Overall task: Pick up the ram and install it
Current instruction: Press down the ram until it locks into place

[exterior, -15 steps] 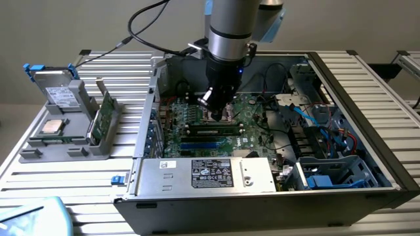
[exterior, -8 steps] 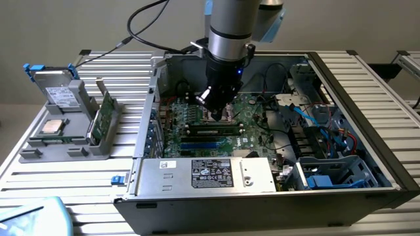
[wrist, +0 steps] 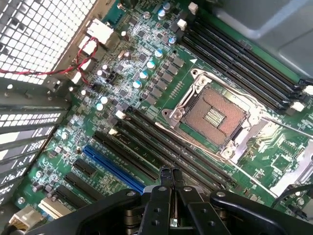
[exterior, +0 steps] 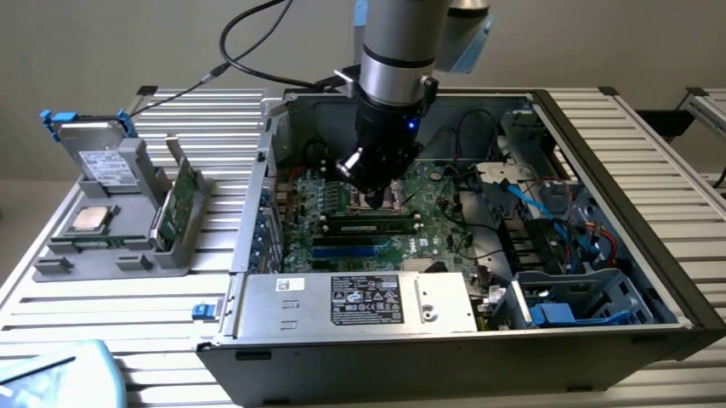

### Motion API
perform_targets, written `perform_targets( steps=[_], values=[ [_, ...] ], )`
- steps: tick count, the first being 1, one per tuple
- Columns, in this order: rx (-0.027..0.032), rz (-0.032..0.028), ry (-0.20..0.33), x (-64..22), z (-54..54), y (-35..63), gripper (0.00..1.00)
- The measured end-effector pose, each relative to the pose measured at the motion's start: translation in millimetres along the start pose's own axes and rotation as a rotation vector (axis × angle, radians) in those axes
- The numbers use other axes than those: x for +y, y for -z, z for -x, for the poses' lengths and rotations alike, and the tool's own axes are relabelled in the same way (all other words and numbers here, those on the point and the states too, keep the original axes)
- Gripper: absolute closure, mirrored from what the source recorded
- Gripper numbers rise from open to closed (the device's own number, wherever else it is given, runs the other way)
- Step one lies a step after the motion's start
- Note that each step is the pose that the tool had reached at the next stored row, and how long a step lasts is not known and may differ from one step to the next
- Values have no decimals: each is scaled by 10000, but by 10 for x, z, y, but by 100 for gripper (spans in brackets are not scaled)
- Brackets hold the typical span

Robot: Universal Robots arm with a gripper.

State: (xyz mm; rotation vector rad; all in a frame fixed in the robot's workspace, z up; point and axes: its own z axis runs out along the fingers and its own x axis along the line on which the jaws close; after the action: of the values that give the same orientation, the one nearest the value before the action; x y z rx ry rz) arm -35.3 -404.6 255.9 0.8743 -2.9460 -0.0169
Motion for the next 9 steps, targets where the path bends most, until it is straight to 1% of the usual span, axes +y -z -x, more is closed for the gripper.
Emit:
perform_targets(
  steps=[2,9],
  values=[
    [11,-16,-232,0,1,-1,89],
    [98,-137,-991,0,0,-1,89]
  ],
)
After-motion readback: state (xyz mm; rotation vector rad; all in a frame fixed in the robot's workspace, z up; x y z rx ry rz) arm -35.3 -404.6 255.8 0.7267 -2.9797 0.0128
